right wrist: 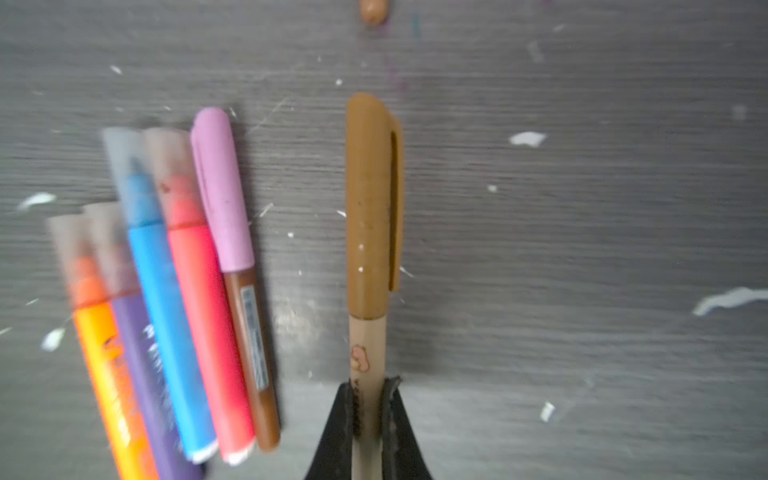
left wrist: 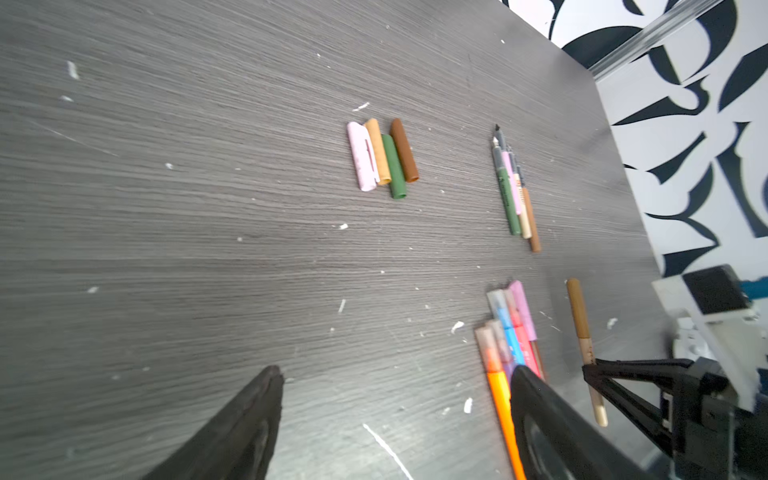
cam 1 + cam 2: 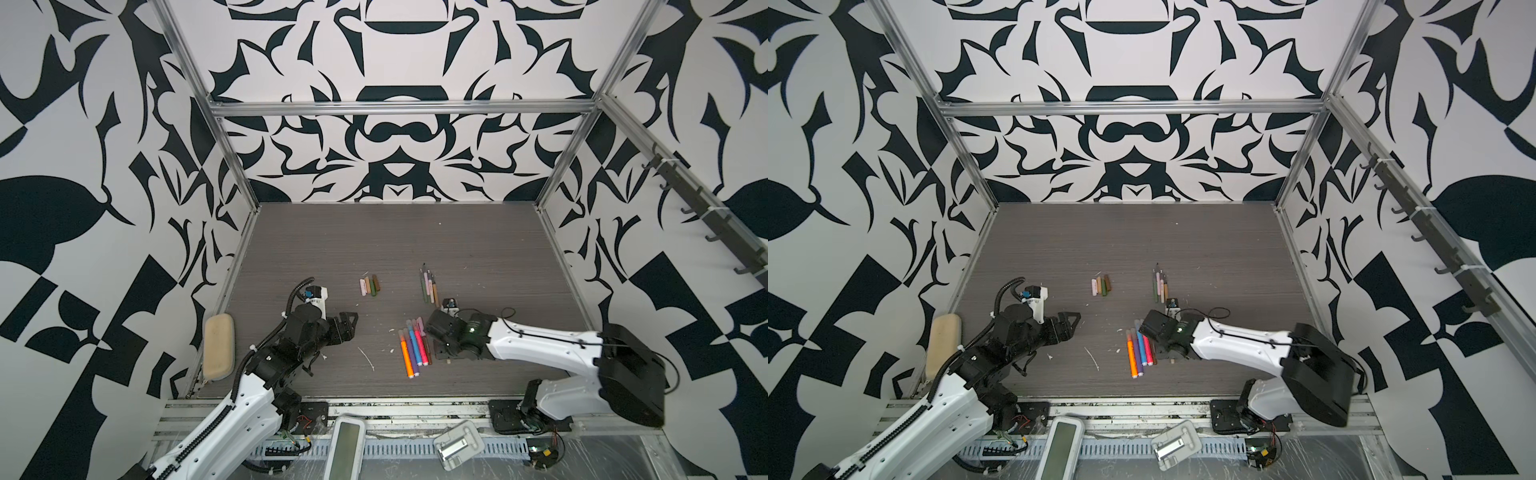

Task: Open the pen caps
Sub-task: 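Grasp the tan-capped marker at the bundle's edge with the right gripper, then lift the tan-capped marker with the right gripper while the left gripper approaches its cap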

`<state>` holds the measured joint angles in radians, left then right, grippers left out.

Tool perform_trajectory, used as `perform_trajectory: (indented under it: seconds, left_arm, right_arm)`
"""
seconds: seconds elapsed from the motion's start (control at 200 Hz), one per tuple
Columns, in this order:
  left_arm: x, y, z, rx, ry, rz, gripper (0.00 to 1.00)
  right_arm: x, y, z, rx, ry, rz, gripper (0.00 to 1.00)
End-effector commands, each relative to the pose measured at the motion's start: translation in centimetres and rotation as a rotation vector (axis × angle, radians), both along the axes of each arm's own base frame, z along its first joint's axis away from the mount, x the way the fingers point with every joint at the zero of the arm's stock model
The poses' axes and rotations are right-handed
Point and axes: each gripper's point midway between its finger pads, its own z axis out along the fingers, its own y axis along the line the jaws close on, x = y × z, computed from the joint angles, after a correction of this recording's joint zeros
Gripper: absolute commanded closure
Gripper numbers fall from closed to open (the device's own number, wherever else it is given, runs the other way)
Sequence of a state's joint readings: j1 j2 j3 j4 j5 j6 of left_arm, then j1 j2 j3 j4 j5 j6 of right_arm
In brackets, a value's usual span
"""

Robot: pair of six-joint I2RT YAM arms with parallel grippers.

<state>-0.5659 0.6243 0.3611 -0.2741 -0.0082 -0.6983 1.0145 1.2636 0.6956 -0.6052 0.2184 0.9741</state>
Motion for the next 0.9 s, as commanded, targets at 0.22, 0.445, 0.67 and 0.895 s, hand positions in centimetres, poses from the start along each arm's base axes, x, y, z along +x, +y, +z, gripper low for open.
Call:
perform_trajectory:
  seconds: [0.22, 0.445, 0.67, 0.895]
  left_arm:
    - [-0.1, -5.1, 1.4, -0.276, 0.202, -0.063, 0.14]
    - [0.9, -8.3, 3.0, -0.386, 0.280, -0.107, 0.17]
    - [1.3, -7.9, 3.4, -0.245, 0.334, -0.103, 0.20]
    - [3.0, -6.6, 4.5, -0.149, 0.344, -0.104, 0.19]
  right_arm:
    - [-2.1, 4.4, 5.8, 0.412, -0.075, 0.252, 1.00]
    - [-1.9, 9.7, 7.9, 0.494, -0.001, 0.395, 1.00]
    - [2.0, 14.0, 9.7, 0.509, 0.006, 0.445, 1.00]
    - [4.7, 17.2, 10.7, 0.567, 0.054, 0.453, 1.00]
